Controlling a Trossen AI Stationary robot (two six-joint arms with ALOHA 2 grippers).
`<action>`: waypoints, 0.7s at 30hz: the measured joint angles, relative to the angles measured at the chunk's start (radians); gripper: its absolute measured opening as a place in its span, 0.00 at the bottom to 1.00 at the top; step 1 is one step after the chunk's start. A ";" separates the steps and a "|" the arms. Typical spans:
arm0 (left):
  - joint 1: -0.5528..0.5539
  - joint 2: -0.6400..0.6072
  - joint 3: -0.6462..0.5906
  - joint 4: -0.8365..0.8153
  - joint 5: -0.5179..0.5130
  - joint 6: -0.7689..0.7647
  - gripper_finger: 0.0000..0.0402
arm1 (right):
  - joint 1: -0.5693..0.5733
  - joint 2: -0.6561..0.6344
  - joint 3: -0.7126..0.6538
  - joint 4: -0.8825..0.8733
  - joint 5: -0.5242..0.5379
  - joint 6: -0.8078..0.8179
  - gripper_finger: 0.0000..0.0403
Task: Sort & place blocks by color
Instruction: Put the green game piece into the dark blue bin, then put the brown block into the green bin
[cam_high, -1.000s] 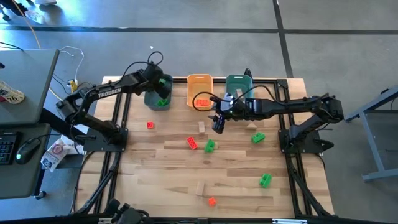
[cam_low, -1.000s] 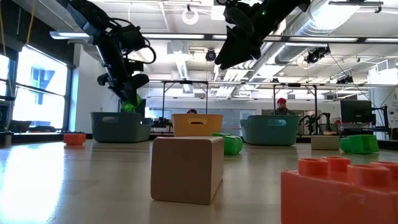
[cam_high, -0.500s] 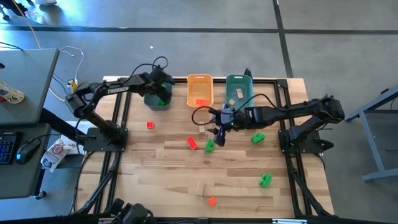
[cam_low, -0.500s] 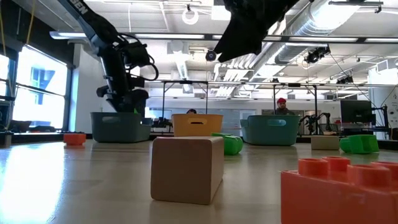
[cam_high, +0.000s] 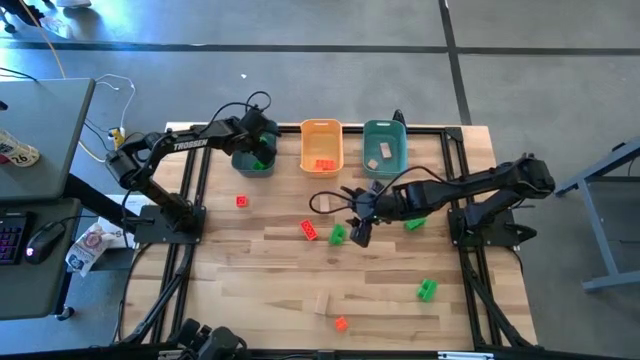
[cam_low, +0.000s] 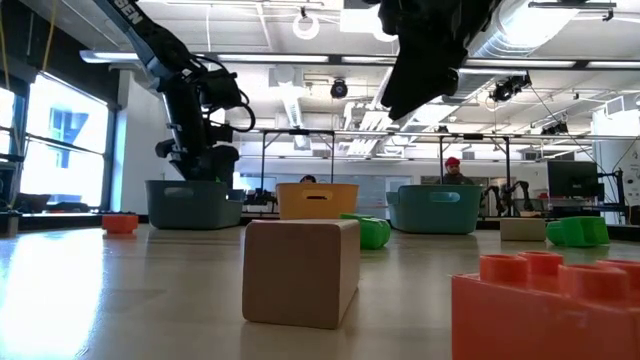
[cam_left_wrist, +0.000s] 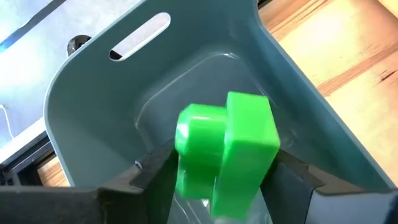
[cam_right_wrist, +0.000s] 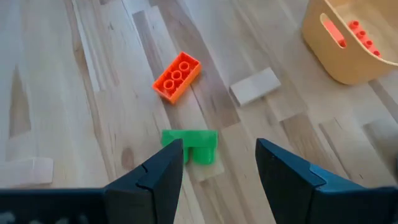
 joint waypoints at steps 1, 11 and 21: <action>0.000 0.000 0.000 0.000 0.000 0.000 0.48 | 0.003 0.000 0.000 -0.002 0.000 0.000 0.47; 0.000 0.000 0.000 0.001 0.006 0.016 0.58 | 0.006 0.000 0.000 -0.046 -0.046 0.063 0.47; -0.002 -0.001 0.077 -0.080 0.125 0.026 0.59 | 0.025 0.000 0.000 -0.085 -0.050 0.085 0.47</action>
